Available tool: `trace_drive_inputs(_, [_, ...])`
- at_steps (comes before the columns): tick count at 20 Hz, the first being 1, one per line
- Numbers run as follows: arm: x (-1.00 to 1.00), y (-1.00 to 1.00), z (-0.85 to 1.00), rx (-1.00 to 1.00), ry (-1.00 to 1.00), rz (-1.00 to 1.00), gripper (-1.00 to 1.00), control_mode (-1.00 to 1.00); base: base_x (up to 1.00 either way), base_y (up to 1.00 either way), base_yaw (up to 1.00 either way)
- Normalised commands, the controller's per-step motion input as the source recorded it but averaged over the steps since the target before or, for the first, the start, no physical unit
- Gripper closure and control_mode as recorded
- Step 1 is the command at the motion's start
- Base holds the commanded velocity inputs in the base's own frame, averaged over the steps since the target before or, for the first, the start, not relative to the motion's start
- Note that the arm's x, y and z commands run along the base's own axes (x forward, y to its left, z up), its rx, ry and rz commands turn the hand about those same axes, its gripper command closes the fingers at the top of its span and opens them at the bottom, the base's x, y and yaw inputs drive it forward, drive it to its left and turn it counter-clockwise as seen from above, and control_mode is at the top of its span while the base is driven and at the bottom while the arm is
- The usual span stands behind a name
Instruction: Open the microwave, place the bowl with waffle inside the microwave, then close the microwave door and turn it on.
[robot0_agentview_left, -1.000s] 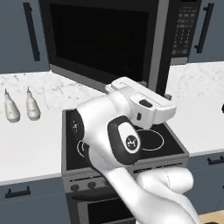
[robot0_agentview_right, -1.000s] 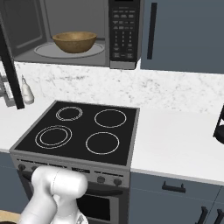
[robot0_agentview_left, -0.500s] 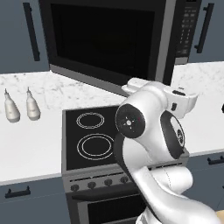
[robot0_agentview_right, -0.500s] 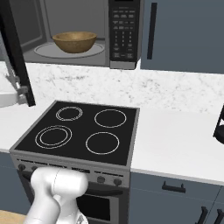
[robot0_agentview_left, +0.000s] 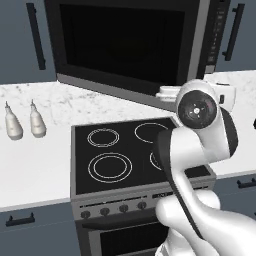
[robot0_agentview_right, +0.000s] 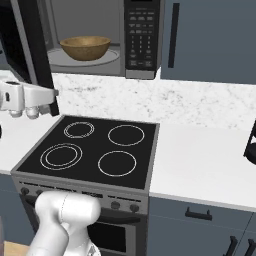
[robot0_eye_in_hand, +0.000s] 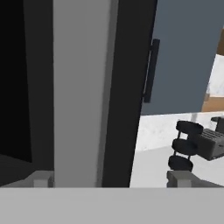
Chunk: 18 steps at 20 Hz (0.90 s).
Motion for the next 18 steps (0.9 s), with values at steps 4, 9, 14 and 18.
trace_drive_inputs(4, [0.59,-0.50,0.00,0.07,0.00,0.14,-1.00,-1.00,0.00,0.00,0.00])
trace_drive_inputs(9, [0.58,-0.53,0.00,0.09,0.00,0.15,-1.00,-1.00,0.00,0.00,0.00])
trace_drive_inputs(14, [0.53,-0.53,0.00,0.05,0.00,0.08,-1.00,-1.00,0.00,0.00,0.00])
trace_drive_inputs(18, [0.56,-0.56,0.00,0.08,-0.01,0.04,-1.00,-1.00,0.00,0.00,0.00])
